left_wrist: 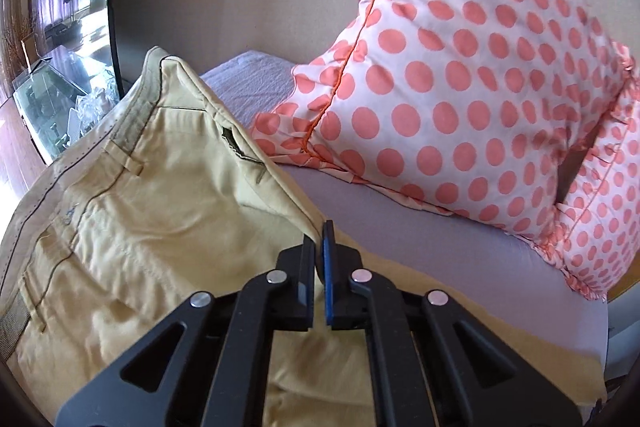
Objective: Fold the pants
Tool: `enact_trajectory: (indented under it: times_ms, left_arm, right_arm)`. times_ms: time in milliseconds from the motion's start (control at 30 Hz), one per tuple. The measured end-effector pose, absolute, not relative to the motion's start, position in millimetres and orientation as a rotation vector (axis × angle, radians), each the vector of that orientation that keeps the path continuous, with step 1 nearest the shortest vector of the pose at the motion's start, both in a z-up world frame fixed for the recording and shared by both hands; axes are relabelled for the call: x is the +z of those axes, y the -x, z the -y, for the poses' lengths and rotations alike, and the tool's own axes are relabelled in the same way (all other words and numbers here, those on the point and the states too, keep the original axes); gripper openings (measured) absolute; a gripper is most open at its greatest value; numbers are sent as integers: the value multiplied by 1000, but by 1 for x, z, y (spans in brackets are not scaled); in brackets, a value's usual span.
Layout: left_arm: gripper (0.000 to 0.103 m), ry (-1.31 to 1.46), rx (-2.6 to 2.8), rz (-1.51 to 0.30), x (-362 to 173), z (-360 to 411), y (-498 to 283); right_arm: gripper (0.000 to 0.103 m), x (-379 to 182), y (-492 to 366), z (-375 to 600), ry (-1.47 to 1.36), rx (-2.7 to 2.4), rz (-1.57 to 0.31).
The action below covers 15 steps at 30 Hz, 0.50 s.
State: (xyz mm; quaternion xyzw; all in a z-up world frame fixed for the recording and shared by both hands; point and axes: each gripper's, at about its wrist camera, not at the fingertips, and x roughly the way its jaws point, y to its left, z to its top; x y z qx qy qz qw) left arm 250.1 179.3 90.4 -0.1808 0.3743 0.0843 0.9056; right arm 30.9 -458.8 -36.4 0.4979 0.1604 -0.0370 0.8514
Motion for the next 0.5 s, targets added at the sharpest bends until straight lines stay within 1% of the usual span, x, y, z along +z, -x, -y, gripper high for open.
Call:
enact_trajectory:
  times_ms: [100,167,233,367,500]
  left_arm:
    - [3,366,137,-680,104,-180,-165]
    - [3,381,136,-659,97,-183,-111]
    - [4,412,141,-668,78,-186,-67]
    - [4,466,174,-711,37,-188,-18]
    - [4,483,187,-716,18,-189,3]
  right_arm:
    - [4,-32,-14,468,-1051,-90,-300]
    - [4,-33,-7,474,-1043,-107,-301]
    - [4,-37,-3,477,-1037,-127,-320]
    - [4,-50,1,479,-1047,-164,-361]
    - [4,-55,10,478,-1043,-189,-377]
